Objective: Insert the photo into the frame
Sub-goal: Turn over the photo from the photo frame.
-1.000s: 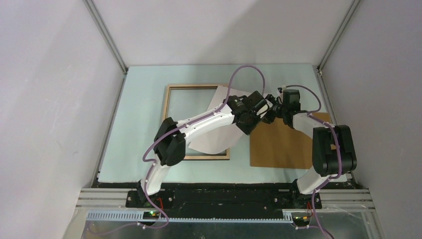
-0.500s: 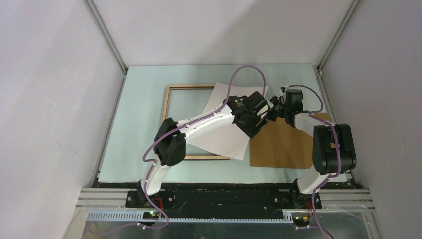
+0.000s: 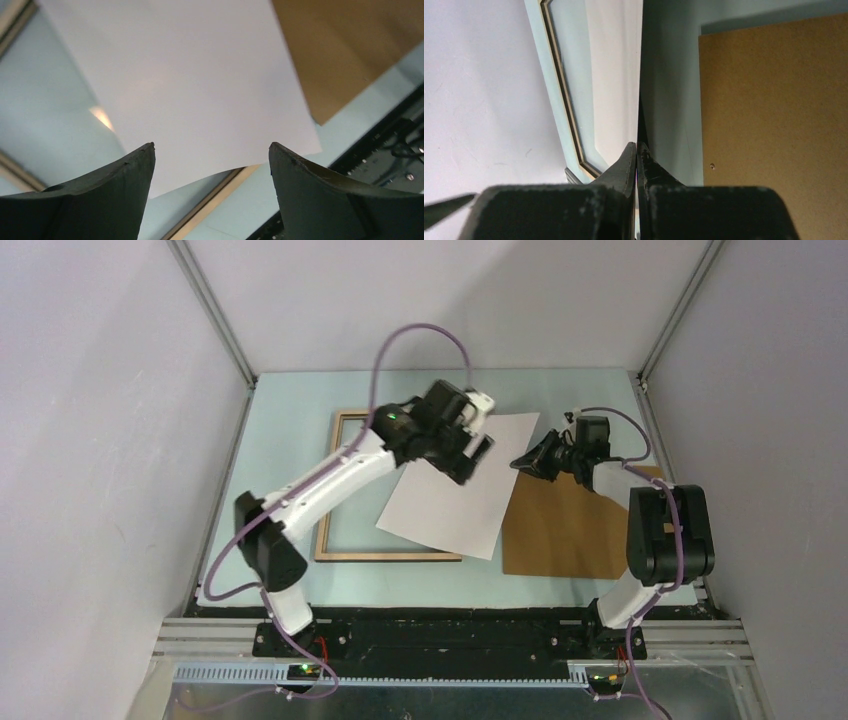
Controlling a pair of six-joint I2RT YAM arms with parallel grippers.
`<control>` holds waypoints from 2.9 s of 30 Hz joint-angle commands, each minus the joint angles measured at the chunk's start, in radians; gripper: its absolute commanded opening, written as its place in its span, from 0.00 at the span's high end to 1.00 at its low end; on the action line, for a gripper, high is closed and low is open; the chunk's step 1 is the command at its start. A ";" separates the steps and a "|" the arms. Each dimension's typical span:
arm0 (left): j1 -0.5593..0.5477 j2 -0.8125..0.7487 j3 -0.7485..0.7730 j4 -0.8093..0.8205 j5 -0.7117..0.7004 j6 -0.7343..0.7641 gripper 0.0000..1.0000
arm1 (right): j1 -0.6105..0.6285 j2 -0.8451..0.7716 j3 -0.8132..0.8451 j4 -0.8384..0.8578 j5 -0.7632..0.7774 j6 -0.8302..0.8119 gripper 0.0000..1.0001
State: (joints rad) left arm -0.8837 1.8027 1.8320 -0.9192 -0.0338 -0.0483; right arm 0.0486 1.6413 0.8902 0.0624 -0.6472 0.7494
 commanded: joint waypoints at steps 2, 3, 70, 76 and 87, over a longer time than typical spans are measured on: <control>0.133 -0.143 -0.079 0.015 -0.053 0.046 0.11 | 0.038 0.072 0.115 -0.072 -0.034 -0.060 1.00; 0.156 -0.165 -0.089 0.014 -0.059 0.047 0.12 | 0.043 0.082 0.124 -0.092 -0.044 -0.067 1.00; 0.404 -0.348 -0.289 0.022 -0.105 0.098 0.12 | 0.321 0.517 0.456 0.293 -0.031 0.139 1.00; 0.407 -0.353 -0.301 0.025 -0.108 0.099 0.12 | 0.324 0.521 0.451 0.267 -0.008 0.146 1.00; 0.409 -0.357 -0.305 0.029 -0.115 0.099 0.12 | 0.330 0.517 0.444 0.242 0.040 0.136 1.00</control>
State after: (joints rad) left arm -0.4824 1.4902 1.5295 -0.9180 -0.1291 0.0349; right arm 0.3706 2.1555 1.3350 0.2810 -0.6495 0.8898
